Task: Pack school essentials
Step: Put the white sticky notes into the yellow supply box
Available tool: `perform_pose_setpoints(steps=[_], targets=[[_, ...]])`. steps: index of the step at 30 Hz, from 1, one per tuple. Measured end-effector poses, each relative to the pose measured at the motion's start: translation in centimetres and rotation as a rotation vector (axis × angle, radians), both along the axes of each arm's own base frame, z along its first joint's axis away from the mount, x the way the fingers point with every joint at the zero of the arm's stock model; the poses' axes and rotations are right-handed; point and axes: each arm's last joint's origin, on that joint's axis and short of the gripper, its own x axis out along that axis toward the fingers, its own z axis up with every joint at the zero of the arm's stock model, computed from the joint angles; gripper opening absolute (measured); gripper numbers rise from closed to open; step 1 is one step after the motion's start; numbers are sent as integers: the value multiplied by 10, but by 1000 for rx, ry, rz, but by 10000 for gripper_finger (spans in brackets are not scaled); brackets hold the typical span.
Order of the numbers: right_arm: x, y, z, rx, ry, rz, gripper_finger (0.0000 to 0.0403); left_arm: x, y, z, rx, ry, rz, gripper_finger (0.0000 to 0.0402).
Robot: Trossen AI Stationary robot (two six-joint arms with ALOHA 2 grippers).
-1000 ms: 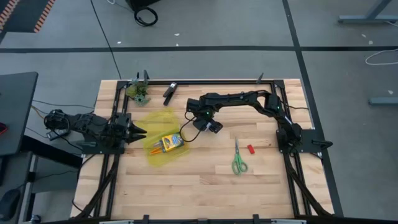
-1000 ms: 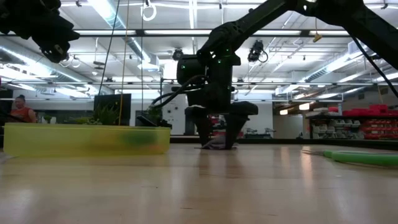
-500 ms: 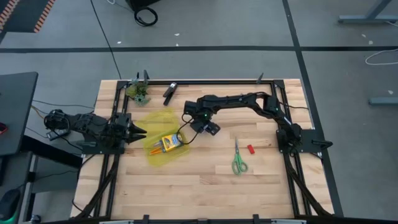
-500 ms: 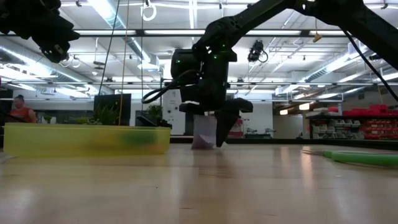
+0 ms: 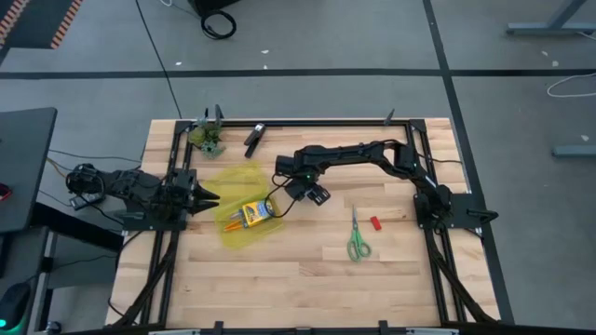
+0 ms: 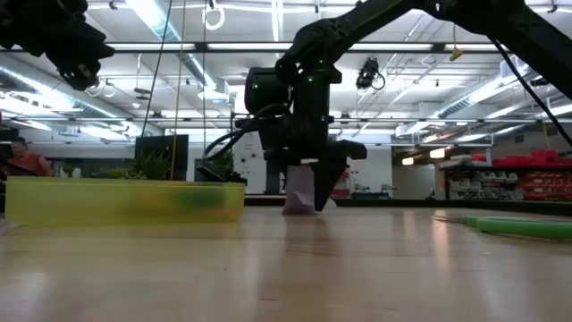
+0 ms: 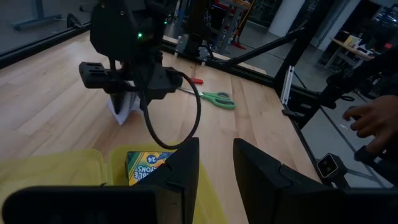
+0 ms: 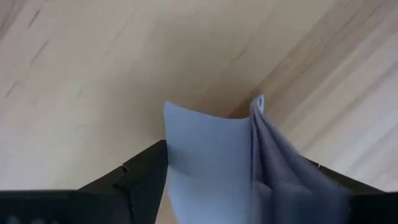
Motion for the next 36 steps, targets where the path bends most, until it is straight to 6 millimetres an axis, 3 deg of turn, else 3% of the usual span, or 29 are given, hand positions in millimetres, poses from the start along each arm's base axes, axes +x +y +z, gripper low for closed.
perform_pose_setpoints(steps=[14,27,36], targets=[[-1,4,1,15,8,-171,261,0,0,0,-1,0,0,107],[-2,-3,2,63,3,-190,287,0,0,0,-5,1,-8,107],[-3,-8,2,59,4,-169,262,0,0,0,-5,1,-7,107]])
